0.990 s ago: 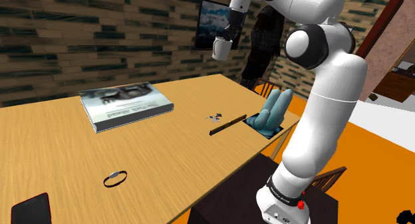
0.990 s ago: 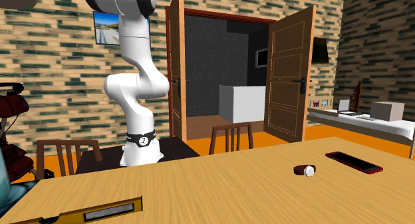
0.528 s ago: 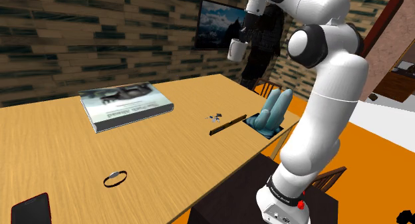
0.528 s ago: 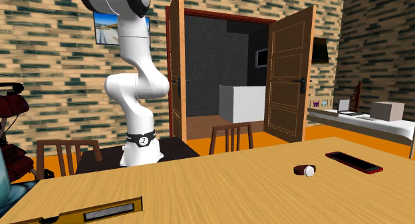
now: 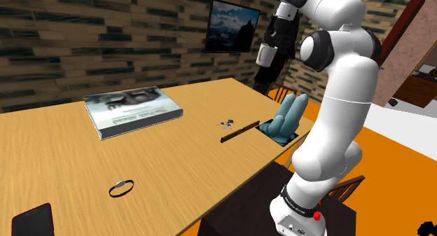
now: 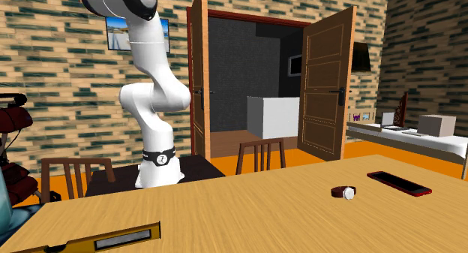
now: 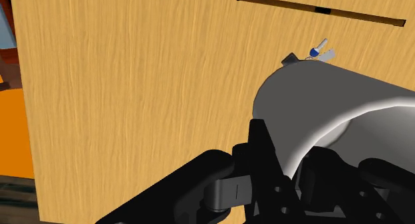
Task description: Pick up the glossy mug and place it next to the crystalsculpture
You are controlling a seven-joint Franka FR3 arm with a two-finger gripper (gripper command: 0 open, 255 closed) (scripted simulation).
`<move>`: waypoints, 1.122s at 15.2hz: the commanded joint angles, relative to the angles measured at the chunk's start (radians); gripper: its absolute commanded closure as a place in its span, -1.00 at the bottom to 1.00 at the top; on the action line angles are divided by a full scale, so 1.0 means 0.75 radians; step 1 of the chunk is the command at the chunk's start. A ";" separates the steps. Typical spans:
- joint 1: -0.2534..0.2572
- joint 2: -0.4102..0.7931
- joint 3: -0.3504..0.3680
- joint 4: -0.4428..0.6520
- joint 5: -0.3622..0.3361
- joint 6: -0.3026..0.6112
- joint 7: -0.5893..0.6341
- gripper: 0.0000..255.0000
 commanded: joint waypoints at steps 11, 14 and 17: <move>-0.148 0.082 -0.059 -0.007 0.045 0.064 -0.204 1.00; -0.129 0.049 -0.058 -0.110 0.029 0.137 -0.204 1.00; -0.114 0.023 -0.057 -0.202 0.017 0.204 -0.204 1.00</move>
